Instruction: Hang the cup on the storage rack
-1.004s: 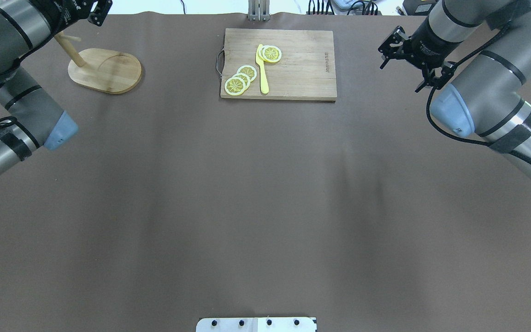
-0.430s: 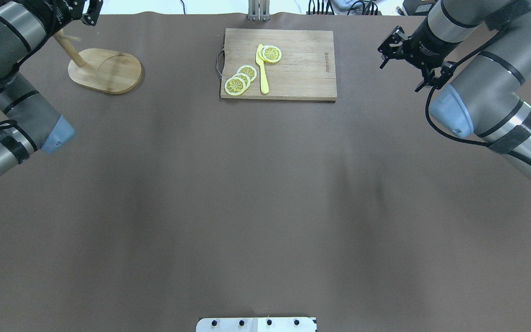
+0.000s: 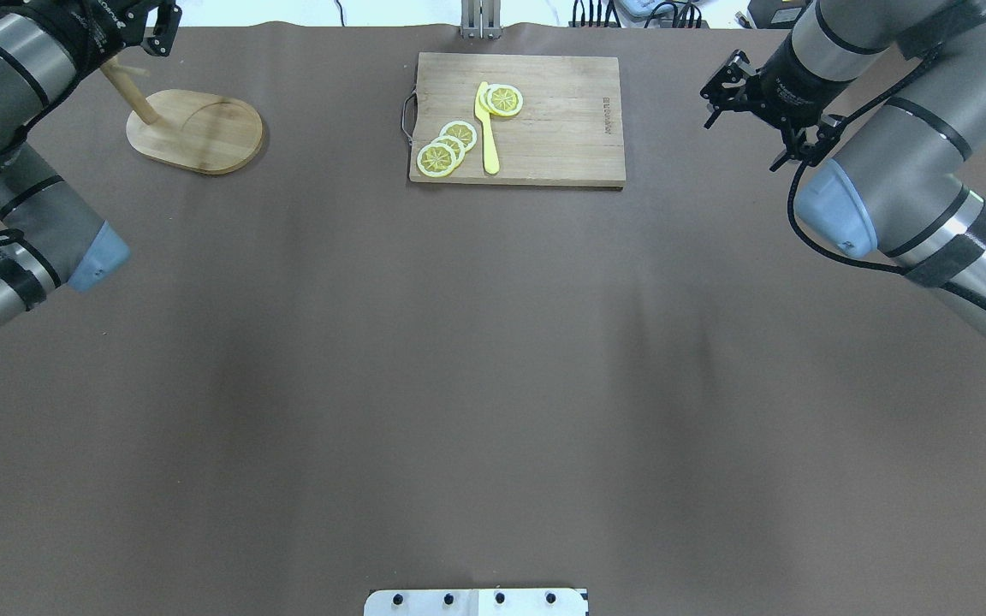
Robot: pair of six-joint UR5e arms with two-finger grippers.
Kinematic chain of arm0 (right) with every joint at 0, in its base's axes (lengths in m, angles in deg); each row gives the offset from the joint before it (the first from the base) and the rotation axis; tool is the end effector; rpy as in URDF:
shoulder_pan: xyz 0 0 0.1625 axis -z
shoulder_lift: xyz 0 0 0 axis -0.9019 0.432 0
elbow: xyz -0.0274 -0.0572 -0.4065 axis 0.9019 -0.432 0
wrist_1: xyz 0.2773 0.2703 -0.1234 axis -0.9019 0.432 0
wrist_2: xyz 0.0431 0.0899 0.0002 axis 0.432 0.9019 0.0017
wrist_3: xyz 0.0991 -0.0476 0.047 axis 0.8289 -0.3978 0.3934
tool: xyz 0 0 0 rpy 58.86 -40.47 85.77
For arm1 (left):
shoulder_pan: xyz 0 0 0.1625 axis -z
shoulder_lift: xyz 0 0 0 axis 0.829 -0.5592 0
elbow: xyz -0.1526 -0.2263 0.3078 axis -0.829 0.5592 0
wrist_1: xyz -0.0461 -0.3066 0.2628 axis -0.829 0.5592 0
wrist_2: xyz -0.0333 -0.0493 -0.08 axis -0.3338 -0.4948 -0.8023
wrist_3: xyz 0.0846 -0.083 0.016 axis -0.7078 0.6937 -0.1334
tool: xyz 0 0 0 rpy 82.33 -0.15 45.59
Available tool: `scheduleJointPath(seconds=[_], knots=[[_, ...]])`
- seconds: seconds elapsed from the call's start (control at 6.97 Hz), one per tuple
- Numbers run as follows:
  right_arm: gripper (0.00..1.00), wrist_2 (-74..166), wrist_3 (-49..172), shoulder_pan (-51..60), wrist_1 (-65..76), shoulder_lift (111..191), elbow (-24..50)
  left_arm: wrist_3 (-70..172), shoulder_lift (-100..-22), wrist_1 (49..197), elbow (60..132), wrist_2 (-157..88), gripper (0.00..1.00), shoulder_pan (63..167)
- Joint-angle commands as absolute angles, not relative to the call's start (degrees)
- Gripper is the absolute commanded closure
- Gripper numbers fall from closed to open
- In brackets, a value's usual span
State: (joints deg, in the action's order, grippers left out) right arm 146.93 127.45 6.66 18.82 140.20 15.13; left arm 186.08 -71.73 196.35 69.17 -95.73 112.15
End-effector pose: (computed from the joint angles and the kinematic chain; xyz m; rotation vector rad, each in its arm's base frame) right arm -0.2959 -0.5942 0.3100 -0.1496 -0.8376 0.6345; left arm 0.2562 -0.6481 0.3655 0.0329 2.1057 -1.4670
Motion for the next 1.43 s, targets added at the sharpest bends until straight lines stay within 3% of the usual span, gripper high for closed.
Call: scheduleJointPath(seconds=[0.0,1.29], knots=[[0.0,146.21,127.38,7.18,18.84,140.28,15.14,186.56,-70.48,197.96,69.14,-95.79,1.0,112.16],[0.0,145.07,127.46,7.8,18.93,140.45,15.84,186.48,-72.84,197.44,65.99,-92.11,1.0,112.86]])
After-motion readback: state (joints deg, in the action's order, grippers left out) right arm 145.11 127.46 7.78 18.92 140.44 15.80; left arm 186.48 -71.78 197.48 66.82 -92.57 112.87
